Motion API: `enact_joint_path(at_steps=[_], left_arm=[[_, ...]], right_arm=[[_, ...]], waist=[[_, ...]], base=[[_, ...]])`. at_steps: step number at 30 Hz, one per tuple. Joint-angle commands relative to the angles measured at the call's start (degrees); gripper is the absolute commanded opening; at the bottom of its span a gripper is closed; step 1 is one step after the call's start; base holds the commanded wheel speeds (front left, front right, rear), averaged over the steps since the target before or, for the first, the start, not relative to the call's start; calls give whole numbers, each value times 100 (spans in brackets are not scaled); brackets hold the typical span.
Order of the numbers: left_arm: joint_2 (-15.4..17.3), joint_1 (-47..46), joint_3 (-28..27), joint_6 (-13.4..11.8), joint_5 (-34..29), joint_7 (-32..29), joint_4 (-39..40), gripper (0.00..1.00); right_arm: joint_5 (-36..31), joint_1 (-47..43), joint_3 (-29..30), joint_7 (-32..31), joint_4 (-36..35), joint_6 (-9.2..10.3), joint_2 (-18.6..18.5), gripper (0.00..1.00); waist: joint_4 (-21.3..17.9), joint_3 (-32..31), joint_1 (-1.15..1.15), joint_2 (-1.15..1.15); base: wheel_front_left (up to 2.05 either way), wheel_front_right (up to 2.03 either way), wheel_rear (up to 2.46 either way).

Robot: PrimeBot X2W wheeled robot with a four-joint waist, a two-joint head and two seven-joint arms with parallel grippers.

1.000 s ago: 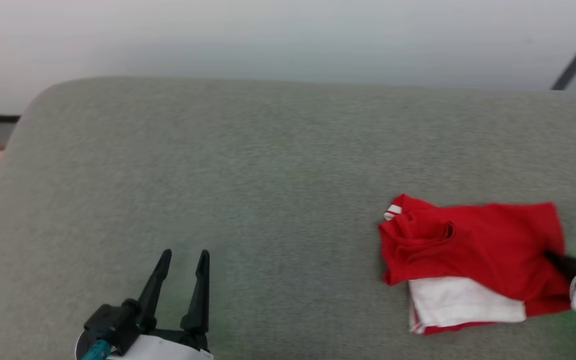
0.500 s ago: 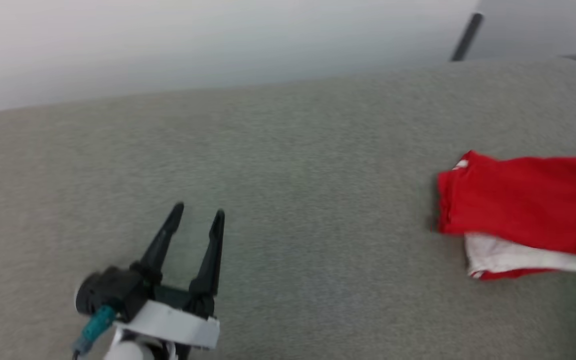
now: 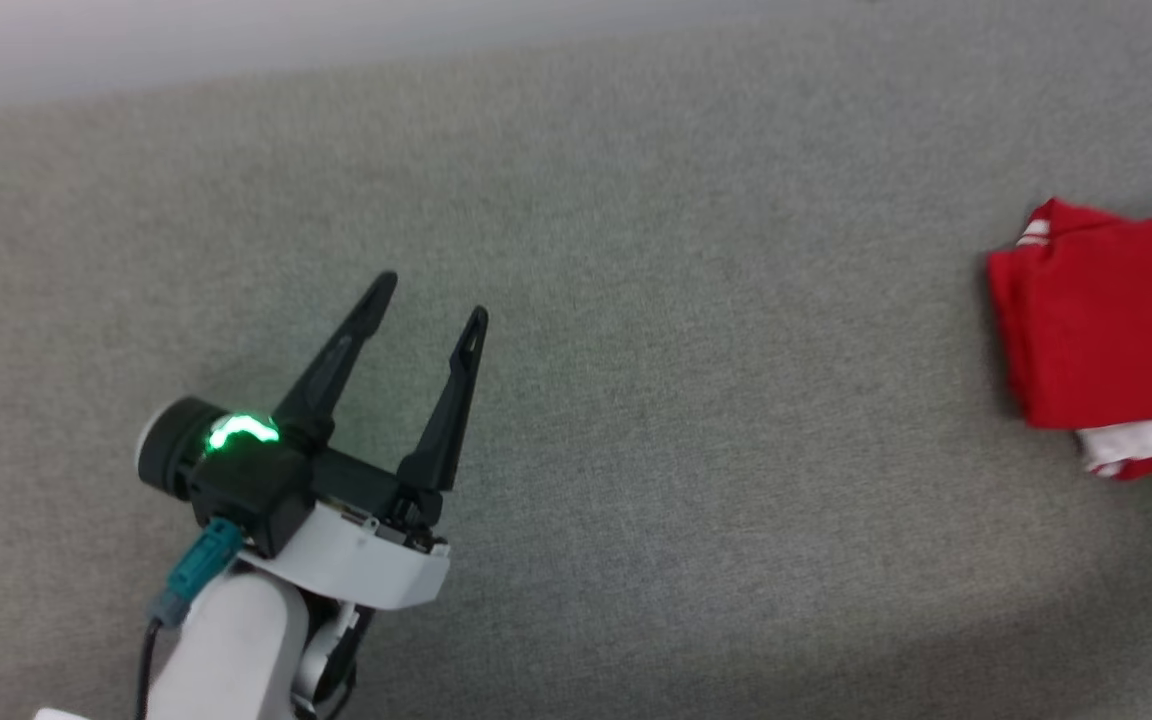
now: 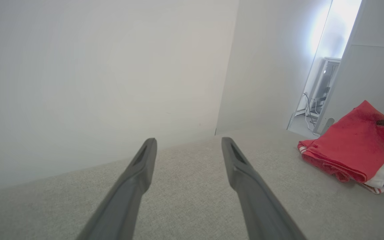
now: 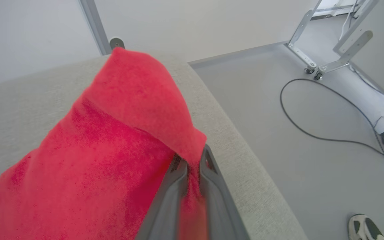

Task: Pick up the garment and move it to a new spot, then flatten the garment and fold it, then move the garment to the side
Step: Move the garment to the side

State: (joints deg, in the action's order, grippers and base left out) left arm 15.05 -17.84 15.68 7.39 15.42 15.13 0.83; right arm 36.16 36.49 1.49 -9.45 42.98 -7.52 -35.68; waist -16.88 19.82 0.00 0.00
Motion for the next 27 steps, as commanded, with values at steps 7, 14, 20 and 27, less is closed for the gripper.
enact_joint_path(at_steps=[7,14,20,27], left_arm=[[250,-351,57,16,-62,-2,199,100],[396,-441,76,16,-76,-5,459,100],[459,-423,86,-53,-145,-5,574,100],[341,-251,20,-185,-84,-4,489,100]], right_arm=[[-1097,1156,223,818,1563,7,-95,0],[-1748,1653,450,1240,2696,7,100,0],[-2003,1688,689,1573,3005,7,182,0],[-2275,1600,780,1826,3067,7,116,100]], waist=[[106,636,0,0],[209,784,0,0],[259,729,0,0],[298,350,0,0]], base=[[0,0,0],[0,0,0],[0,0,0],[0,0,0]])
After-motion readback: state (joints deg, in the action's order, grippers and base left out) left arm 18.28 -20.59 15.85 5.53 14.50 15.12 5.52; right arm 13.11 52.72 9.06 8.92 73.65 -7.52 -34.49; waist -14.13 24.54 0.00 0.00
